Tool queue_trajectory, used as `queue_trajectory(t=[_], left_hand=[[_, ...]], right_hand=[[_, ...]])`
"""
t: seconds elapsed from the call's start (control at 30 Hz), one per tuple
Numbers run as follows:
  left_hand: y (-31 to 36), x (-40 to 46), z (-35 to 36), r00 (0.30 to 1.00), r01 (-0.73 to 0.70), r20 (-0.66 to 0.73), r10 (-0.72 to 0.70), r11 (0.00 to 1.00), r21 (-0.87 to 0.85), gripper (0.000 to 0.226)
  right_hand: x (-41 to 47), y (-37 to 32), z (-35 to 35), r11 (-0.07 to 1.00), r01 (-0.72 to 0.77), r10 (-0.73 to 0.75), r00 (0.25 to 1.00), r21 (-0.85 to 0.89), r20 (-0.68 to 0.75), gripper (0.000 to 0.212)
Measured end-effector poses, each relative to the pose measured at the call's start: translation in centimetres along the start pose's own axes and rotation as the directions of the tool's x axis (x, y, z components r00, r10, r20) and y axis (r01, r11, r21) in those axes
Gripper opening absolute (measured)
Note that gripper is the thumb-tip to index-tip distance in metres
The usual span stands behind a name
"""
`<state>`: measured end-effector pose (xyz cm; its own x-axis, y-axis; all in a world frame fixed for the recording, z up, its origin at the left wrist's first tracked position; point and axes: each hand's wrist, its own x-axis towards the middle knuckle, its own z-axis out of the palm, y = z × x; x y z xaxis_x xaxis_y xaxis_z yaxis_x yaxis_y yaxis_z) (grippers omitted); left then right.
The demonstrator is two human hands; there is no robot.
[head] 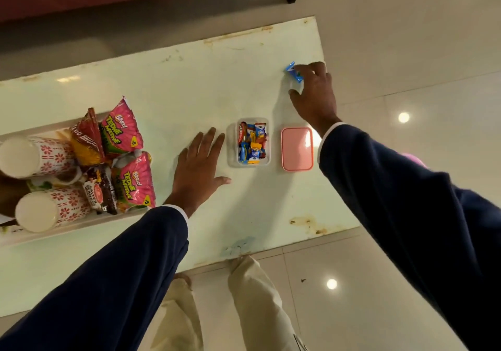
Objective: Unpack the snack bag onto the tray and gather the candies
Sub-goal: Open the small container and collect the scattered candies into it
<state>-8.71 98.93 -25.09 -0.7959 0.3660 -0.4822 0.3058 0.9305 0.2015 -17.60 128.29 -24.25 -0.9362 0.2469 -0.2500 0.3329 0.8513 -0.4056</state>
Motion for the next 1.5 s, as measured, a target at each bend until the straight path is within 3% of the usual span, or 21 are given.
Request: queue_trajectory(t=[0.1,0.17,0.3,0.4,0.47,0.53,0.6,0.67,0.73,0.83,0.87,0.93,1.17,1.3,1.37,1.43,1.5], left_hand=[[-0.2,-0.1,0.5,1.000,0.005,-0.004,-0.005,1.000,0.003,0.112],[-0.2,-0.1,0.7,1.000,0.009,-0.006,-0.009,1.000,-0.001,0.113],[-0.3,-0.1,0.8,1.000,0.012,-0.013,-0.012,1.000,-0.028,0.115],[-0.4,0.0,0.8,1.000,0.018,-0.009,-0.018,0.999,-0.050,0.115],[-0.3,0.0,0.6,1.000,0.018,0.002,-0.018,0.998,-0.064,0.114],[-0.1,0.2,0.4,1.000,0.023,0.024,-0.021,0.996,-0.083,0.113],[0.2,0.3,-0.1,0.998,0.038,0.048,-0.033,0.993,-0.111,0.109],[0.5,0.5,-0.7,0.998,0.061,-0.005,-0.063,0.982,-0.180,0.102],[0.8,0.8,-1.2,0.986,0.076,-0.104,-0.128,0.912,-0.403,0.092],[1.8,1.5,-1.7,0.978,0.051,-0.083,-0.190,0.610,-0.791,0.079],[1.9,1.8,-1.8,0.977,0.045,-0.080,-0.195,0.565,-0.824,0.076],[1.9,2.5,-1.6,0.977,0.043,-0.086,-0.196,0.574,-0.818,0.072],[2.2,3.5,-1.6,0.986,0.072,-0.027,-0.164,0.571,-0.817,0.061],[2.4,3.1,-1.5,0.988,0.081,-0.009,-0.154,0.565,-0.821,0.059],[2.4,2.9,-1.5,0.987,0.104,0.016,-0.163,0.551,-0.828,0.057],[2.5,2.8,-1.5,0.979,0.147,0.054,-0.195,0.505,-0.850,0.055],[2.6,2.7,-1.4,0.969,0.187,0.095,-0.228,0.424,-0.886,0.050]], right_hand=[[1.4,-1.0,0.9,0.966,0.128,-0.122,0.992,-0.224,0.041,0.047],[1.6,-1.1,1.4,0.958,0.165,-0.162,0.986,-0.233,0.034,0.038],[-0.4,-1.8,1.3,0.987,0.084,-0.084,0.996,0.135,-0.012,0.024],[-4.9,-3.3,0.5,0.915,0.088,-0.062,0.995,0.393,-0.079,0.023],[-8.1,-4.2,0.6,0.906,0.123,-0.126,0.992,0.406,-0.021,0.026],[-10.7,-4.4,1.1,0.940,0.161,-0.186,0.981,0.301,0.054,0.033],[-12.5,-3.7,1.5,0.965,0.102,-0.117,0.992,0.241,0.049,0.041],[-13.7,-2.3,1.7,0.972,-0.086,0.087,0.996,0.221,0.002,0.046],[-14.7,-0.9,2.1,0.960,-0.246,0.249,0.968,0.130,-0.008,0.053],[-15.7,0.0,3.5,0.951,-0.306,0.308,0.951,-0.054,0.035,0.086],[-15.8,0.0,4.1,0.946,-0.311,0.315,0.949,-0.087,0.033,0.095],[-15.5,-0.3,4.9,0.935,-0.332,0.334,0.942,-0.125,-0.008,0.100],[-14.3,-0.7,5.4,0.919,-0.393,0.392,0.919,-0.035,-0.042,0.067],[-14.2,0.3,4.2,0.959,-0.185,0.169,0.981,-0.214,-0.091,0.060],[-14.2,0.8,3.3,0.964,-0.146,0.136,0.989,-0.221,-0.058,0.052],[-13.9,1.8,2.7,0.974,-0.138,0.131,0.990,-0.182,-0.047,0.043],[-13.6,2.7,1.9,0.976,-0.219,0.218,0.975,-0.021,-0.050,0.031]])
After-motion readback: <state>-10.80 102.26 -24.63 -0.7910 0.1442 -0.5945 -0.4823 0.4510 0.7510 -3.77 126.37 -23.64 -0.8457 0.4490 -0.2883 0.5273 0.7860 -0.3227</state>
